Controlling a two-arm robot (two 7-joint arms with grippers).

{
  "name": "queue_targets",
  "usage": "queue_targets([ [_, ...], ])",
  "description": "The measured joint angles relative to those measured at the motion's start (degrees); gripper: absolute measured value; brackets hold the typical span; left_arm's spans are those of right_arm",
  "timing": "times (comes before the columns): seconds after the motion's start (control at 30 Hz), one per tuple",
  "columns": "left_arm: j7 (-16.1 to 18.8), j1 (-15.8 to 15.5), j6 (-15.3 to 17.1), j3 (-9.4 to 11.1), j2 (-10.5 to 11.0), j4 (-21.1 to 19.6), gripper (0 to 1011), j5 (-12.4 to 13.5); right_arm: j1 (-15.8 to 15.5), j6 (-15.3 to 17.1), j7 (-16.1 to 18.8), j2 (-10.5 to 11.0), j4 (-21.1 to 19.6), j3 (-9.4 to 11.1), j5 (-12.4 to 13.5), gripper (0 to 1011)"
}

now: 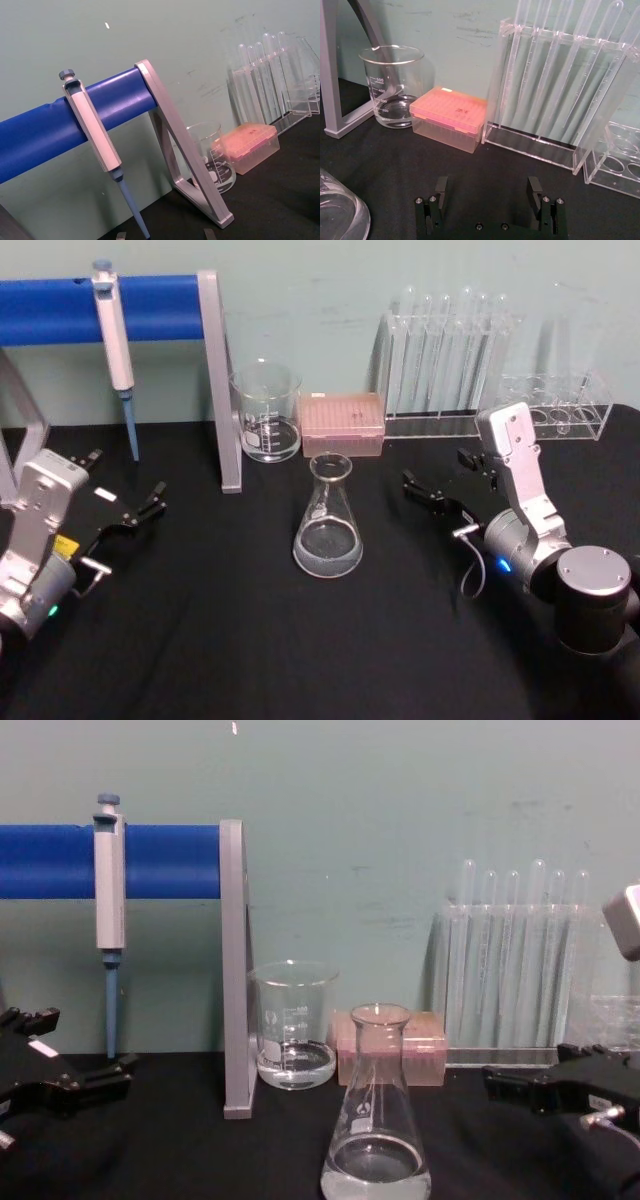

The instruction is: Grasp the erlenmeyer flask with one hand, shake it three times, then place it back.

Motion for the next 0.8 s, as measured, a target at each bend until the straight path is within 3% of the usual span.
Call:
queue_targets([
  [0.8, 0.0, 0.0, 0.0, 0.0, 0.0, 0.0, 1001, 0.0, 0.0, -0.1, 0.0, 0.1, 0.0, -0.1, 0.2, 1000],
])
